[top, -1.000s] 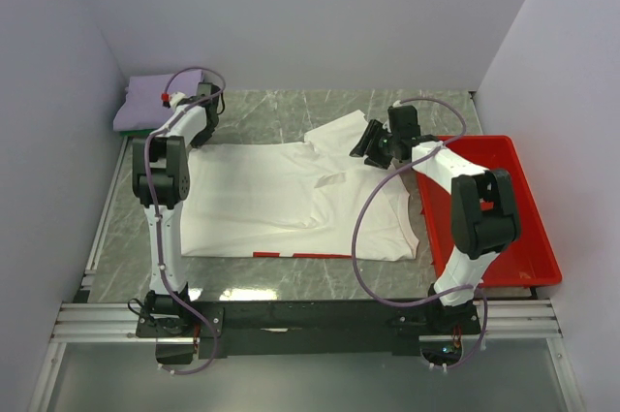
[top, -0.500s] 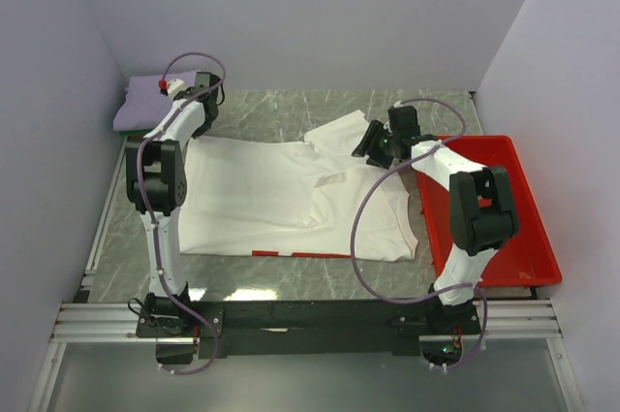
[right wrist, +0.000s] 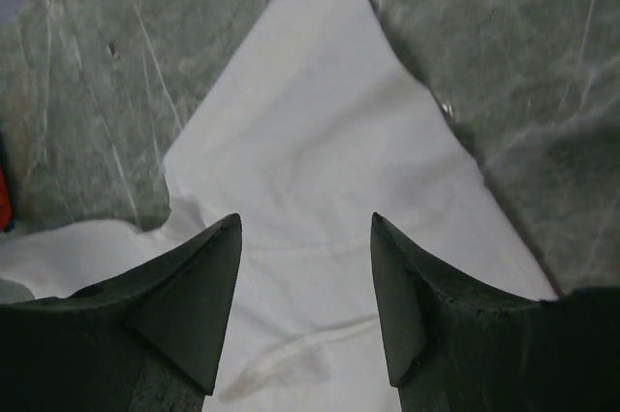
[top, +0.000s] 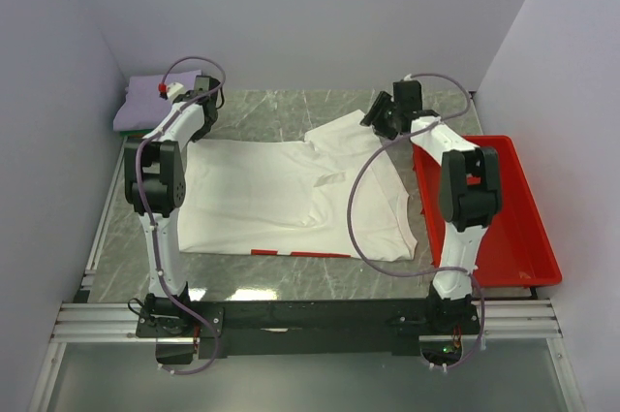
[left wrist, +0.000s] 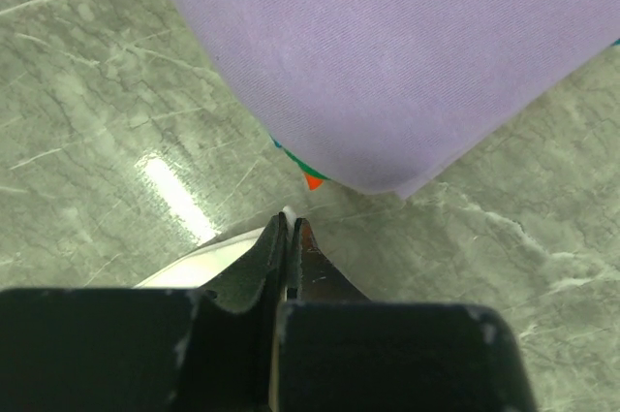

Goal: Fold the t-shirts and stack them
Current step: Fold the tshirt

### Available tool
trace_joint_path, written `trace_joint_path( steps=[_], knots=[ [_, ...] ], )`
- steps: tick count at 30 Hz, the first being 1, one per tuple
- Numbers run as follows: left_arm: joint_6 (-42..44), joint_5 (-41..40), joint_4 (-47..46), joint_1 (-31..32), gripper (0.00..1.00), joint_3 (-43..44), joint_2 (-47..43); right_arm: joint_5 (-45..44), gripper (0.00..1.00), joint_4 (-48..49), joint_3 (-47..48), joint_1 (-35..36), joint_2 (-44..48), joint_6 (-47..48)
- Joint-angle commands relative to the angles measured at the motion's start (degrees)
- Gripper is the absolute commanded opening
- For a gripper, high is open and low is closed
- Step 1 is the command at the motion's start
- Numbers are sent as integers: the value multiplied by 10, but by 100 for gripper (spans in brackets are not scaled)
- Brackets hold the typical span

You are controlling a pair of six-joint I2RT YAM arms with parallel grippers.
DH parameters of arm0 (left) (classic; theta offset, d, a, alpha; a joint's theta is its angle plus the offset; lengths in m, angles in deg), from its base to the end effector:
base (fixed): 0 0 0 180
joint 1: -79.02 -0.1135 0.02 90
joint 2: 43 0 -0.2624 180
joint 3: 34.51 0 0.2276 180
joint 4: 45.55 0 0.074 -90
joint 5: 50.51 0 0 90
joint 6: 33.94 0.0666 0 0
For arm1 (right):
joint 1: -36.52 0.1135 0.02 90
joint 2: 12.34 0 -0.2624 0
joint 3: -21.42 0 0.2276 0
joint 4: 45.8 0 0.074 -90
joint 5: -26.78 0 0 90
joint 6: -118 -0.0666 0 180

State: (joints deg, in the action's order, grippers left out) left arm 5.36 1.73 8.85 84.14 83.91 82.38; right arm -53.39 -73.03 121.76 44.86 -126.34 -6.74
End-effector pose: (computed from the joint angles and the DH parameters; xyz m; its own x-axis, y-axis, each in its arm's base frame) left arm 0.4604 -0.0003 0.1887 -0.3820 -0.5800 -0.7195 -0.8169 0.5759 -0.0305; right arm 0.4470 0.0770 0.2081 -0.6864 0.4669 -0.5575 0.1467 0.8398 0.5226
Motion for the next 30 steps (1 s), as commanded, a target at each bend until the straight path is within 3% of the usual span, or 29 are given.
trace_joint_path(
  steps=[1, 10, 30],
  knots=[
    [5, 5, -21, 1, 1, -9, -29, -52, 63, -11, 70, -6, -32, -6],
    [10, 15, -30, 1, 1, -11, -27, -97, 58, -78, 199, -7, -130, -35],
    [13, 25, -50, 0, 1, -31, -27, -100, 51, -93, 250, -5, -205, -40]
  ],
)
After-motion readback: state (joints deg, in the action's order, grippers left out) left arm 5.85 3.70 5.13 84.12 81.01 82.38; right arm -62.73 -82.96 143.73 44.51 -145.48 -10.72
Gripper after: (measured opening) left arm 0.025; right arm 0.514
